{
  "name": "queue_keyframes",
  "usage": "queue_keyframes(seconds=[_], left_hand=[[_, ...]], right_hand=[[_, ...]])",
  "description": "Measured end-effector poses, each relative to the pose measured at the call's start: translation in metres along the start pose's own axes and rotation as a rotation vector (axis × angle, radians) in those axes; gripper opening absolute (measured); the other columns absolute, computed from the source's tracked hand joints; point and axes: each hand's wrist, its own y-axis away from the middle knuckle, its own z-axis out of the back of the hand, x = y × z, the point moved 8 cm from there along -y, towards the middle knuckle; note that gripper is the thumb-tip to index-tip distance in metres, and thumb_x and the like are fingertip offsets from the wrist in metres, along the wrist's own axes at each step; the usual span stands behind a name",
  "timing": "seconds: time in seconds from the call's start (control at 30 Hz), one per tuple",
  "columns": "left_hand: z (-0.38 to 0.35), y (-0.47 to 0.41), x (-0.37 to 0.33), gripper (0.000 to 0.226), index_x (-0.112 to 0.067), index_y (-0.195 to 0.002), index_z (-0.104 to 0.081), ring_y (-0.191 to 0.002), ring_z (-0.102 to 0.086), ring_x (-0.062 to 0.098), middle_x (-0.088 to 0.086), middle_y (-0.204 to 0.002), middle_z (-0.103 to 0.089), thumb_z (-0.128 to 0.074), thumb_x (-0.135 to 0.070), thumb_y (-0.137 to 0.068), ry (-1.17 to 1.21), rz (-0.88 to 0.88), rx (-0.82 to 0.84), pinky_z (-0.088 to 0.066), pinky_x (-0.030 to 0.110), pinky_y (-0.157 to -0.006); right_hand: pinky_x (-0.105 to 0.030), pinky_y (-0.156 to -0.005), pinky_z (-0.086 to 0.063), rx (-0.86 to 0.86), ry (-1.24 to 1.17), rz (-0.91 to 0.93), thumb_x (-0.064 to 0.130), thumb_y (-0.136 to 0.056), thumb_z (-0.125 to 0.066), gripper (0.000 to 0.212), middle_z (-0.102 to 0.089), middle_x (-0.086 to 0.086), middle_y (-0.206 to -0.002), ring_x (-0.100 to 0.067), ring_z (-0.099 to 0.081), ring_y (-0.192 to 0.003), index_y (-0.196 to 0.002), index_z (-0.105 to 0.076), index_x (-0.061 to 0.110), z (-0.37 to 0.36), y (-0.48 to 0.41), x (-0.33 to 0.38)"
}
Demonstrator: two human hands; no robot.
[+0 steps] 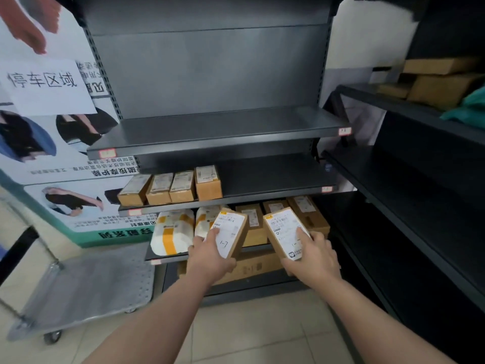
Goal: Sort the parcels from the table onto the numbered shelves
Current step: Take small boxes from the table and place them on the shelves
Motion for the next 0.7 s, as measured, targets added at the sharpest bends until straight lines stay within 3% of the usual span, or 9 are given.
queue_keyframes(seconds=[0.2, 0.5, 0.7], left_hand=[[-0.007, -0.071, -0.015, 0.099, -0.039, -0.144, -0.018, -0.119, -0.039, 0.029, 0.008, -0.134, -0.034, -0.078, -0.045, -0.067, 0.018, 0.037, 0.035, -0.044, 0.045, -0.098], [-0.022, -0.167, -0.055, 0.093, -0.042, -0.140, -0.023, -0.122, -0.038, 0.031, 0.007, -0.131, -0.035, -0.076, -0.046, -0.064, 0.058, 0.106, 0.032, -0.045, 0.044, -0.095], [-0.034, -0.231, -0.091, 0.087, -0.038, -0.140, -0.028, -0.120, -0.043, 0.032, 0.007, -0.129, -0.039, -0.074, -0.053, -0.068, 0.005, 0.147, -0.018, -0.042, 0.042, -0.096]], right_hand=[[-0.037, -0.102, -0.034, 0.054, 0.006, -0.010, 0.061, -0.074, -0.063, 0.094, -0.031, -0.003, -0.140, -0.024, -0.035, -0.124, -0.150, -0.019, 0.028, -0.027, -0.069, 0.011], [-0.039, -0.092, -0.041, 0.060, 0.029, 0.071, 0.067, -0.071, -0.061, 0.092, -0.036, -0.006, -0.135, -0.026, -0.042, -0.117, -0.147, -0.023, 0.031, -0.045, -0.227, 0.018], [-0.042, -0.094, -0.040, 0.124, 0.048, 0.073, 0.068, -0.068, -0.063, 0.090, -0.029, -0.006, -0.139, -0.028, -0.037, -0.122, -0.143, -0.026, 0.035, -0.065, -0.315, 0.019]])
